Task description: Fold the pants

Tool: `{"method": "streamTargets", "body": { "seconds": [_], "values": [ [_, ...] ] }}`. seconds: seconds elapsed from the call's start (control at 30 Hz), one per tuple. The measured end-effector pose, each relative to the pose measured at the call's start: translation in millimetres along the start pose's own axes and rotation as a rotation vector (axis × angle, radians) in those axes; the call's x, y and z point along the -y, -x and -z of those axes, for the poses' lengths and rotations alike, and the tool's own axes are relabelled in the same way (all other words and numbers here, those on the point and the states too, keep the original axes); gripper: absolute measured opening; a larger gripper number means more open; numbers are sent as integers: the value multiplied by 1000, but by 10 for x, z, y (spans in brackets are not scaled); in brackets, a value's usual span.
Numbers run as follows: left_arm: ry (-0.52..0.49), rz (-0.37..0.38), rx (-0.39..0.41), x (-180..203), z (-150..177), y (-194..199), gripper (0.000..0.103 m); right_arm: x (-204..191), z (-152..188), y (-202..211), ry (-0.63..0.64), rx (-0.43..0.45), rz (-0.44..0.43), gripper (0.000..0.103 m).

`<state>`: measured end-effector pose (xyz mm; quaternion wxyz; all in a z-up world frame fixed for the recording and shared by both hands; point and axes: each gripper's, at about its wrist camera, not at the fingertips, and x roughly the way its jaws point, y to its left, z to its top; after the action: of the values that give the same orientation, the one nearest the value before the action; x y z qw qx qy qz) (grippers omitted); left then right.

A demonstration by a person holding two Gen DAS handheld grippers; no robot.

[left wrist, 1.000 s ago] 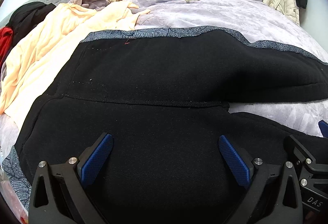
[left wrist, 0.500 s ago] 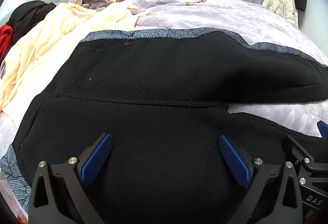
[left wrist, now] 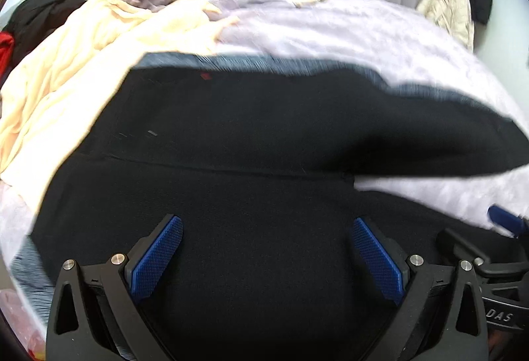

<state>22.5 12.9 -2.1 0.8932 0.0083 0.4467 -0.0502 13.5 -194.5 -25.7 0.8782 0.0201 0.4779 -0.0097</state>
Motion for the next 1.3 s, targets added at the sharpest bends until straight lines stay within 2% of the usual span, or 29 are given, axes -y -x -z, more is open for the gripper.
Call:
{"method": "streamTargets", "body": {
  "seconds": [0.17, 0.27, 0.37, 0.5, 0.63, 0.73, 0.83, 0.97, 1.03, 1.13, 1.2, 1.27, 1.3],
  "values": [
    [13, 9, 4, -236, -377, 271, 103, -179, -264, 497, 79, 154, -123, 103],
    [14, -42, 42, -351, -587, 230, 103, -357, -461, 558, 195, 153, -197, 103],
    [52, -47, 38, -503, -724, 90, 103, -496, -639, 506, 302, 146, -205, 103],
    [106, -67, 6, -706, -777, -286, 103, -674, -935, 367, 439, 128, -236, 103],
    [106, -76, -72, -750, -570, -729, 103, -861, -1227, 20, 534, 73, -269, 103],
    [130, -69, -32, -771, -465, -809, 103, -968, -1451, -335, 583, 6, -284, 103],
    [130, -78, 0, -725, -497, -822, 103, -1086, -1623, -646, 622, -32, -299, 103],
    [138, -67, -6, -743, -479, -840, 103, -1276, -1813, -996, 666, -89, -356, 103],
    [139, -69, -9, -735, -471, -848, 103, -1367, -1893, -1202, 692, -115, -338, 103],
    [137, -74, -8, -732, -458, -847, 103, -1460, -1950, -1468, 736, -208, -344, 103],
    [137, -76, -11, -724, -446, -845, 103, -1464, -1954, -1577, 739, -289, -422, 103],
    [140, -72, -7, -731, -441, -838, 103, -1447, -1962, -1583, 739, -324, -478, 93],
    [141, -70, -8, -734, -441, -837, 103, -1435, -1960, -1540, 744, -331, -513, 72]
  ]
}}
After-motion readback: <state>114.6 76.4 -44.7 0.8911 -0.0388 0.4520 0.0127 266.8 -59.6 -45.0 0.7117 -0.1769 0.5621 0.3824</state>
